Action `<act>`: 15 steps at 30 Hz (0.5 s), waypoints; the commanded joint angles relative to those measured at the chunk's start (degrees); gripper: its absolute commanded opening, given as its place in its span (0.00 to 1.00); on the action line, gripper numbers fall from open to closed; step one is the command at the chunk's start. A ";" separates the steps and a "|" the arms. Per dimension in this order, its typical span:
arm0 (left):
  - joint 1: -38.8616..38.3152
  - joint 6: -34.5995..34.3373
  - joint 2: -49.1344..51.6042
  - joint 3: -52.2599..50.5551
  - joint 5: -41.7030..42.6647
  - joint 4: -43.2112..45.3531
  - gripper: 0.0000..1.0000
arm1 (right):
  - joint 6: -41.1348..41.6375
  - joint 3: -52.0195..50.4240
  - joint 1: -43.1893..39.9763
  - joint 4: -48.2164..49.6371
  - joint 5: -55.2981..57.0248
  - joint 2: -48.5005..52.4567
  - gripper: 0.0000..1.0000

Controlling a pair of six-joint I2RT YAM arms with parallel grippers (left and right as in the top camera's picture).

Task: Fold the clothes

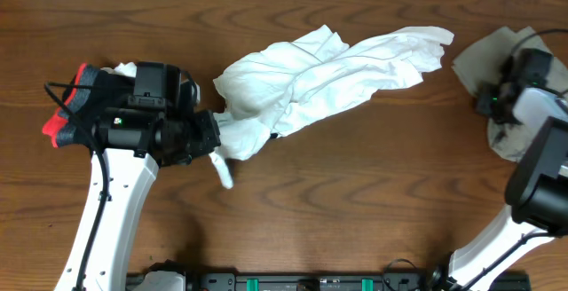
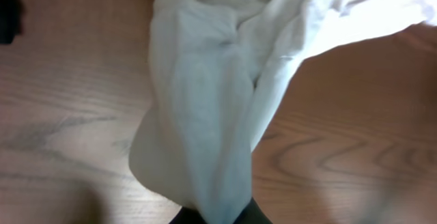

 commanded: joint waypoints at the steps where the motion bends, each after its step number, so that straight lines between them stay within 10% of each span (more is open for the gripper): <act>1: 0.31 0.76 0.26 0.35 -5.01 -1.53 0.06 | 1.01 0.85 -5.25 -2.89 6.25 3.65 0.40; 15: 0.31 -2.05 0.26 0.35 -15.15 -4.96 0.06 | -7.19 21.46 2.16 -22.38 -25.70 -3.52 0.48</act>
